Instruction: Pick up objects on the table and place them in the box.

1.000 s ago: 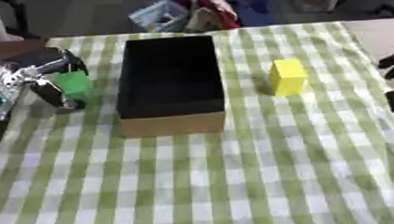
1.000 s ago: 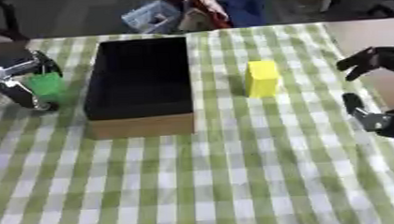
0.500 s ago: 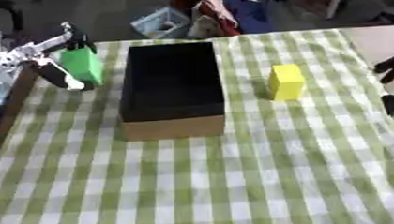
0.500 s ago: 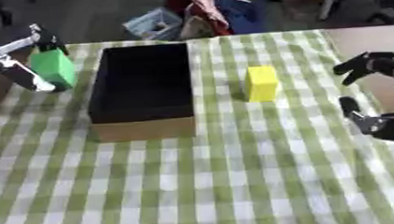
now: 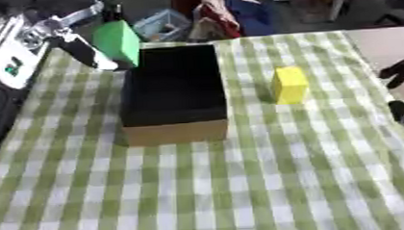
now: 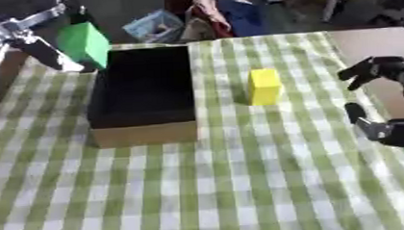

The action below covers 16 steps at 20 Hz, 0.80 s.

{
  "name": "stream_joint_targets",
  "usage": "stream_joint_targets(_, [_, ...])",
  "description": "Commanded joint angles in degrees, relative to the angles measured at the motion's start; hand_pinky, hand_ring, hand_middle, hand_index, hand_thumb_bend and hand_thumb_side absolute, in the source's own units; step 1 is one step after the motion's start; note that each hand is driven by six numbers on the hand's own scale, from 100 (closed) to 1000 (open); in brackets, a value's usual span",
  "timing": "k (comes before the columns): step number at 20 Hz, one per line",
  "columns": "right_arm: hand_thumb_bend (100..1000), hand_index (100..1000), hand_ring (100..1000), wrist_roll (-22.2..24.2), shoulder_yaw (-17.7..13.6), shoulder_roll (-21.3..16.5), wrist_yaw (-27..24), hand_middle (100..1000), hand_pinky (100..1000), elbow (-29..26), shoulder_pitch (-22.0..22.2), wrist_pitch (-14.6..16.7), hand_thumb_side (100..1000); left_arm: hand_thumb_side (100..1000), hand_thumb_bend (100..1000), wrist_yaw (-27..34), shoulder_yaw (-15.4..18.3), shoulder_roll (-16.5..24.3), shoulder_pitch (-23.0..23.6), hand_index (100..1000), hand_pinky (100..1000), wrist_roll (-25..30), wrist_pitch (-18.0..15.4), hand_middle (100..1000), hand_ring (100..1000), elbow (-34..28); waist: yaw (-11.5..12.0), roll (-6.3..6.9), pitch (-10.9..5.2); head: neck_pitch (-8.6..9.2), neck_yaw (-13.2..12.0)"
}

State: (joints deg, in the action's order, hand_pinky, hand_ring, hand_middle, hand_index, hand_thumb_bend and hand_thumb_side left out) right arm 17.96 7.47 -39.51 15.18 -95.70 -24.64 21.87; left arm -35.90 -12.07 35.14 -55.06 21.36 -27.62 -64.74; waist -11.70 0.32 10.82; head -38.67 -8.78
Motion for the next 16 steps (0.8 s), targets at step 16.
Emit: stream_joint_targets(16, [100,823,668,1.3,-0.3,-0.6,-0.9,715,745,0.3,0.1,0.0,266,342,593,-4.6,-2.9,-3.8,1.6,777,706,7.7,-4.0,620,596,4.0,-0.6,-0.3,-0.51,1.25,-0.5])
